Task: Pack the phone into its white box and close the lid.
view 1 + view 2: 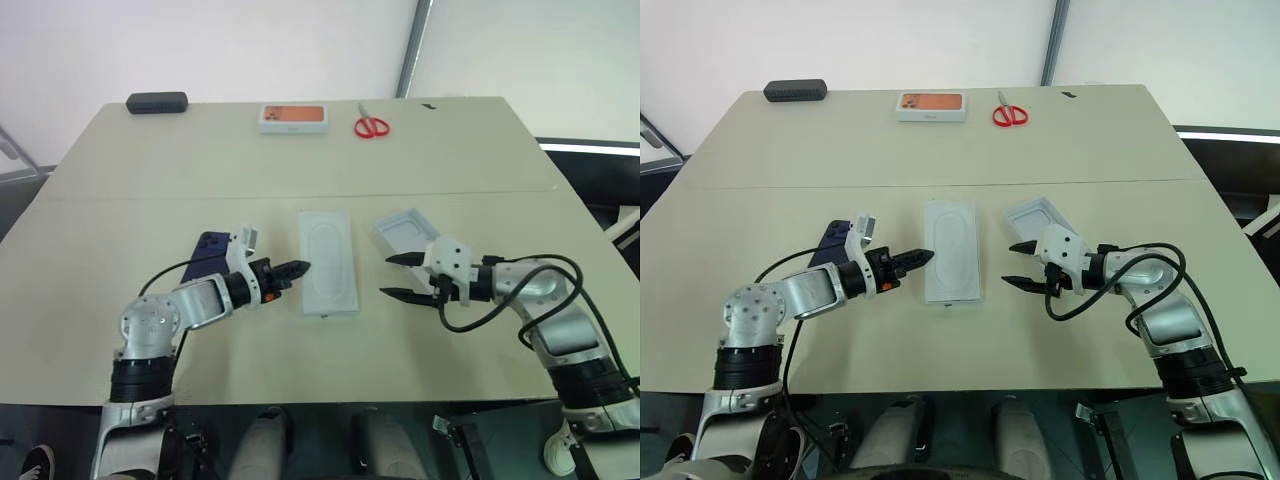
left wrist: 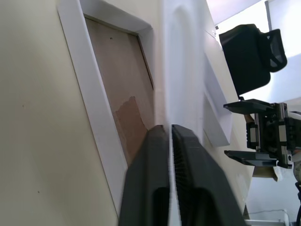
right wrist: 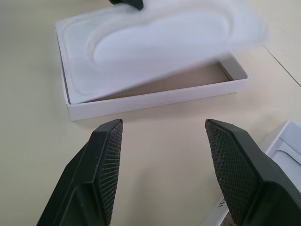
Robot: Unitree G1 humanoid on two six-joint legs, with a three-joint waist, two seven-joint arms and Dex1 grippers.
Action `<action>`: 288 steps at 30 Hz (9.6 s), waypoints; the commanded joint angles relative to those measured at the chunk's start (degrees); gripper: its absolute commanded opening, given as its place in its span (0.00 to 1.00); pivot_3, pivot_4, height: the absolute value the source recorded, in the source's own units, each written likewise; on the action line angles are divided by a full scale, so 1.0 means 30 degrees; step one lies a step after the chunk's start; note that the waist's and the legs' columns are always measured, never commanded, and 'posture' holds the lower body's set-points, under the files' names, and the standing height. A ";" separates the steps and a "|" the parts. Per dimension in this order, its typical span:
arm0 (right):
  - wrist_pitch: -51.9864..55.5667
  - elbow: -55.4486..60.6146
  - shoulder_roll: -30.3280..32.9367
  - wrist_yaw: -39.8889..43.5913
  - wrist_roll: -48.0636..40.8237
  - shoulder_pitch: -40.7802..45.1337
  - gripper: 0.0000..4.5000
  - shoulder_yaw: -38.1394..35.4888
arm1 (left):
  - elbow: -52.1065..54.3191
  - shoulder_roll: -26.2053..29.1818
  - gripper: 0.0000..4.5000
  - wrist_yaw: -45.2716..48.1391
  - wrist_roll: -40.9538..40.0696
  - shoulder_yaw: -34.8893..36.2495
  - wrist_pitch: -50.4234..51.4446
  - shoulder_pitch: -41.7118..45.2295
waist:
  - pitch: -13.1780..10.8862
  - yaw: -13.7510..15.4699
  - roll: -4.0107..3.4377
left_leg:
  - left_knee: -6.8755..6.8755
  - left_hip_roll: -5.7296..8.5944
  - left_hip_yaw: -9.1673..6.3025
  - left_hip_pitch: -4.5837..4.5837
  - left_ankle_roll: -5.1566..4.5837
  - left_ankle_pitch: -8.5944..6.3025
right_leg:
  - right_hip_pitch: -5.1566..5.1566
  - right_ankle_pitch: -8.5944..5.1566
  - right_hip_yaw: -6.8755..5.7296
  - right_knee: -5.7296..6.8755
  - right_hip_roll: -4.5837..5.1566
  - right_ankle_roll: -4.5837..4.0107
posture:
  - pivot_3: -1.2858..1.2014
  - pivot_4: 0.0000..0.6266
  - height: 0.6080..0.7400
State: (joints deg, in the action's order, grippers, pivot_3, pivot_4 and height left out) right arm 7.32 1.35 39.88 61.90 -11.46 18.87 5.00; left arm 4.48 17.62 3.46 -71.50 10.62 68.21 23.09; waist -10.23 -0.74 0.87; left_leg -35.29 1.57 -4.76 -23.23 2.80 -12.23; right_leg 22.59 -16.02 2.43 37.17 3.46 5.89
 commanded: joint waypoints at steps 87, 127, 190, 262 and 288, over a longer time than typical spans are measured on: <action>-0.3772 -0.5968 -0.5074 -0.5213 0.8563 0.5991 0.01 0.5678 | 0.1794 0.6355 0.76 1.0563 1.0183 0.0734 -0.8256 -0.3032 | -0.0058 -0.0121 0.0075 | 0.0042 -0.0034 -0.0022 -0.0039 0.0048 0.0028 | 0.0095 0.0010 -0.0009 0.0036 -0.0025 -0.0014 | 0.52 0.24 1.00; 0.1726 -0.7021 -1.2380 -0.6745 0.9957 0.8772 0.01 0.9482 | -0.7466 0.8848 0.76 1.6993 1.1853 -0.0701 -0.2305 -0.1225 | -0.0018 -0.0531 0.0080 | 0.0056 -0.0008 -0.0028 -0.0042 0.0062 0.0036 | 0.0197 0.0009 0.0014 0.0182 0.0004 -0.0013 | 0.52 0.24 1.00; 0.2244 -0.8013 -1.2077 -0.5917 1.0908 0.8641 0.00 0.9904 | -0.8569 0.4430 0.31 1.3663 1.0598 0.2851 0.0408 0.0639 | 0.0155 -0.0137 -0.0011 | 0.0173 0.0035 -0.0053 0.0265 0.0039 0.0012 | -0.0084 -0.0008 0.0002 0.0014 0.0053 0.0002 | 0.52 0.24 1.00; 0.3686 -0.0704 -0.6466 -0.0478 0.4805 0.4662 0.43 0.8297 | -0.3259 0.1981 0.00 0.9325 0.3101 0.6928 0.1181 -0.0146 | -0.0006 -0.0192 0.0180 | 0.0091 -0.0056 -0.0040 -0.0088 0.0080 0.0038 | 0.0191 0.0018 -0.0001 0.0018 0.0009 -0.0028 | 0.52 0.24 1.00; 0.6612 0.1704 -0.4813 -0.0248 0.1579 0.4893 0.98 0.4552 | -0.2404 0.0274 0.00 0.6514 -0.0217 0.6860 0.2430 0.0070 | -0.0013 0.0038 0.0194 | 0.0074 -0.0011 -0.0047 -0.0093 0.0080 0.0039 | 0.0162 0.0018 -0.0012 0.0003 0.0029 -0.0025 | 0.52 0.24 1.00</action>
State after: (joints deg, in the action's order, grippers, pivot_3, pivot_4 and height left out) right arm 27.77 4.72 24.43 60.99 -5.19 33.64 21.59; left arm -5.56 19.26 24.17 -67.39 30.27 74.39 22.22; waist -10.27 -0.62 1.45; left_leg -35.08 1.57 -4.91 -23.52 3.04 -12.11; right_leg 23.07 -15.96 2.40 37.17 3.58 5.82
